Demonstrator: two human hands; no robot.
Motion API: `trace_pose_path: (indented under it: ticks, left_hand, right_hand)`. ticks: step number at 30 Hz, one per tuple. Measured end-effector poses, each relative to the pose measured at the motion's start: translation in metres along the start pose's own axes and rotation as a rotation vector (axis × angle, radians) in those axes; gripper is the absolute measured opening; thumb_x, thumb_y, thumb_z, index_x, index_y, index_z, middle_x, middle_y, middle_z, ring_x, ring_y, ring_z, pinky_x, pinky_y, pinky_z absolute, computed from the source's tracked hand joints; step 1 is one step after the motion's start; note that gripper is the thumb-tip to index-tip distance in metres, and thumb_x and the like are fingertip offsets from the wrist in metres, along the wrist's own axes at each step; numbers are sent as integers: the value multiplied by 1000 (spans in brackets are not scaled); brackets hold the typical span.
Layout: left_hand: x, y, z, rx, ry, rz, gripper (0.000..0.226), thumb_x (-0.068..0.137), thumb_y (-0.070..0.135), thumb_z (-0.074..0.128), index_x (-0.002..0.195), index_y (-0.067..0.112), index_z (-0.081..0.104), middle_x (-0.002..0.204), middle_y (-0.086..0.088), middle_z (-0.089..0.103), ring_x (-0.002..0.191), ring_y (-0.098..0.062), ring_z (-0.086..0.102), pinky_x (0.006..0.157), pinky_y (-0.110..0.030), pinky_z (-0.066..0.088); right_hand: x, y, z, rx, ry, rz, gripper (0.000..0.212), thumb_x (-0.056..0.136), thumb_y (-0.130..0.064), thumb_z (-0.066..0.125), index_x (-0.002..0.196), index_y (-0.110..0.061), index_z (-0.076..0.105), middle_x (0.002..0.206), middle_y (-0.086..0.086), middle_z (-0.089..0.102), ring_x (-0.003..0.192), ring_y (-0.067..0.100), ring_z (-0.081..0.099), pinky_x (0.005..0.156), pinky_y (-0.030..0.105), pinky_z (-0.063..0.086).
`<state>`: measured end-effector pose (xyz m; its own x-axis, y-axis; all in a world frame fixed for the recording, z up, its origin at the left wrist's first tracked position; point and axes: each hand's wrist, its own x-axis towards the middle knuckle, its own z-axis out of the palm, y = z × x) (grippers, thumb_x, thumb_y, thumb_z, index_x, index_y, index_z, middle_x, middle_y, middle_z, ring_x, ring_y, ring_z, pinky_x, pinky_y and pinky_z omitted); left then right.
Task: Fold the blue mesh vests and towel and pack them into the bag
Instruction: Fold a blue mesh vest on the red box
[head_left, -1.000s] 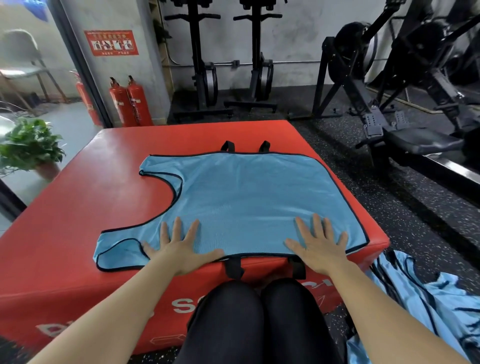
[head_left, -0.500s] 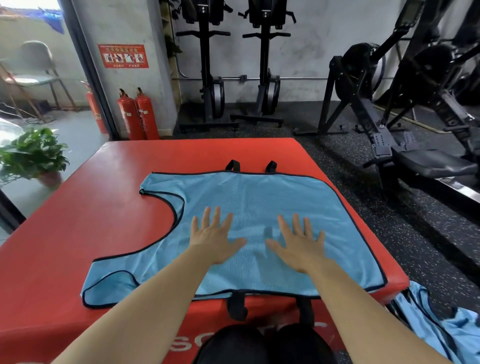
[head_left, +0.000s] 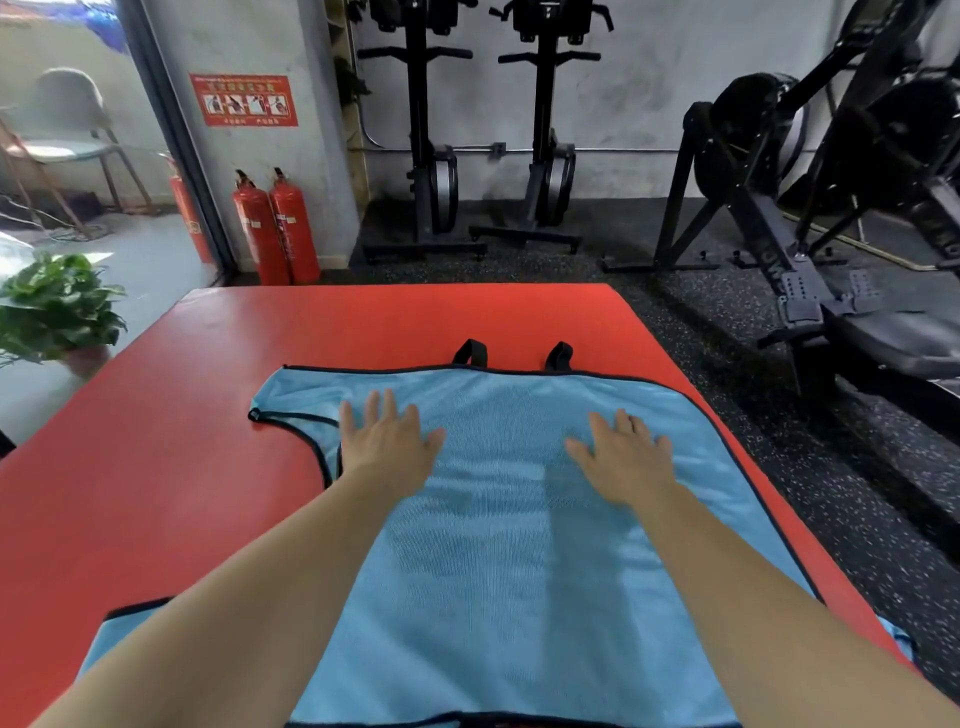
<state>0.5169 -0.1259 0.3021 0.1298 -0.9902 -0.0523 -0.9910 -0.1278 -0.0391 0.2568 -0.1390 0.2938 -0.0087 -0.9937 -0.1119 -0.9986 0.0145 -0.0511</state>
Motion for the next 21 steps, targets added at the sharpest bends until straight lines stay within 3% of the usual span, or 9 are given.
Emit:
trace_pose_path:
  ticks: [4, 7, 9, 12, 15, 19, 21]
  left_hand:
    - [52, 19, 3, 13, 37, 109, 47, 104, 35, 32, 146, 13, 34, 157, -6, 28, 148, -20, 17, 122, -46, 1]
    - [85, 13, 1, 10, 91, 64, 43, 96, 19, 44, 139, 13, 41, 146, -4, 45, 142, -19, 33, 121, -44, 2]
    - [103, 4, -3, 26, 40, 14, 40, 91, 14, 48, 131, 13, 46, 135, -5, 54, 133, -22, 44, 122, -44, 2]
    - [126, -9, -7, 53, -51, 10, 44, 87, 17, 51, 131, 15, 46, 127, -7, 57, 124, -25, 51, 121, -48, 5]
    - [145, -15, -20, 76, -160, 44, 40, 84, 20, 54, 124, 19, 54, 121, -1, 60, 115, -24, 54, 114, -50, 19]
    - [148, -13, -33, 116, -328, 24, 24, 82, 29, 61, 104, 19, 60, 111, 2, 60, 107, -25, 52, 108, -55, 20]
    - [145, -15, -30, 128, -331, 35, 22, 80, 32, 62, 97, 19, 59, 105, 3, 61, 104, -24, 53, 105, -54, 21]
  right_hand:
    - [44, 6, -5, -72, 101, -79, 36, 103, -33, 33, 132, -17, 46, 136, 6, 47, 128, 27, 41, 103, 42, 31]
    - [77, 23, -11, -159, 208, -90, 25, 96, -14, 43, 116, -14, 57, 123, 6, 59, 116, 27, 53, 96, 36, 39]
    - [97, 34, -14, -169, 214, -73, 29, 90, -6, 45, 116, -11, 57, 121, 8, 60, 113, 29, 55, 94, 36, 40]
    - [123, 46, -13, -179, 143, -68, 36, 89, -8, 49, 124, -11, 52, 127, 10, 56, 121, 30, 51, 103, 38, 35]
    - [146, 50, -17, -149, 5, 0, 38, 88, -14, 52, 125, -18, 52, 130, 11, 52, 125, 32, 44, 109, 43, 28]
    - [157, 47, -28, -71, -138, 43, 8, 76, -17, 55, 82, -18, 50, 104, 9, 60, 104, 32, 51, 92, 44, 33]
    - [155, 47, -28, -68, -163, 18, 8, 74, -21, 57, 78, -17, 51, 94, 7, 60, 96, 31, 53, 91, 41, 38]
